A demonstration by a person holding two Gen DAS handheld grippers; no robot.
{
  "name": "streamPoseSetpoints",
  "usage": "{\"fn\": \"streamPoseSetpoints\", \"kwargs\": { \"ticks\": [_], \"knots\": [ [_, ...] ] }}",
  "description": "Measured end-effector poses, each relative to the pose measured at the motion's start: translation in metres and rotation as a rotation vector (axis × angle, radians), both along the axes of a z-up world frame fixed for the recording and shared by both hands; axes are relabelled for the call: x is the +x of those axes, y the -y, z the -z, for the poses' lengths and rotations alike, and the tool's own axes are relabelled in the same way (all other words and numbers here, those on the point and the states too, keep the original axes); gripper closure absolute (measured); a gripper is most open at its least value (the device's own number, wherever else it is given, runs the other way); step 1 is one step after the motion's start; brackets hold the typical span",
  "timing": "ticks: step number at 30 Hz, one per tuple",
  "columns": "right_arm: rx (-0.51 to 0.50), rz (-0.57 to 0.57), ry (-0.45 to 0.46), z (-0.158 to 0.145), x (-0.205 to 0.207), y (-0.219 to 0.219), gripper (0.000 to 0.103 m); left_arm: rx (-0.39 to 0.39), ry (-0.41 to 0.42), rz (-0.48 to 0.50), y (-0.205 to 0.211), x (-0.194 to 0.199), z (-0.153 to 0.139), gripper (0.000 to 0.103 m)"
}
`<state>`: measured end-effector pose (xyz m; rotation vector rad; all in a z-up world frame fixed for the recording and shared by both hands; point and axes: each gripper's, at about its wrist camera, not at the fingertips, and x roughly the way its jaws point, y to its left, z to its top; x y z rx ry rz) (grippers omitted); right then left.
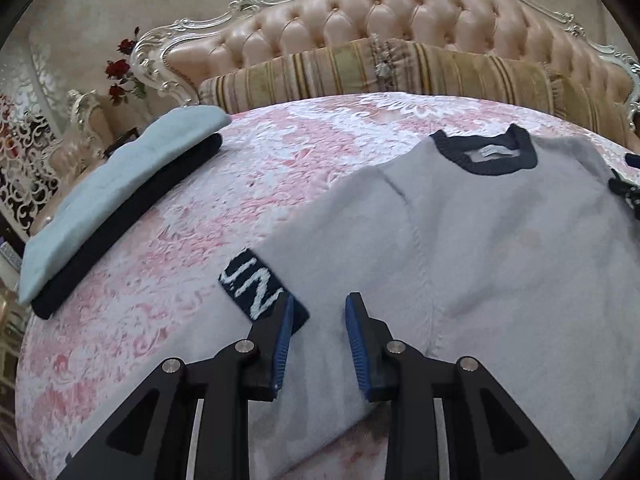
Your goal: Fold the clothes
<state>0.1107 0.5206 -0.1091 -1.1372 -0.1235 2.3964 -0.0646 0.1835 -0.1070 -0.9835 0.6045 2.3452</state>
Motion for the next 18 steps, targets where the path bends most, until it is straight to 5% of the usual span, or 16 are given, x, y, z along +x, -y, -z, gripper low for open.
{"fn": "streamPoseSetpoints", "kwargs": {
  "ticks": [5,8,11,18],
  "knots": [
    [-0.06,-0.024,-0.138,-0.022,0.021,0.027,0.016,-0.008,-0.038,-0.014,-0.001,0.009,-0.004,0.073],
    [-0.14,-0.083,-0.124,-0.013,0.017,0.047,0.015,-0.007,-0.06,-0.005,-0.004,0.016,-0.006,0.073],
    [-0.108,-0.102,-0.072,0.003,0.008,0.058,0.016,-0.027,-0.069,-0.004,-0.006,0.017,-0.002,0.073],
    [-0.167,-0.04,-0.006,0.014,0.009,0.037,0.016,-0.072,-0.088,-0.001,-0.011,0.019,0.006,0.073]
  ]
}}
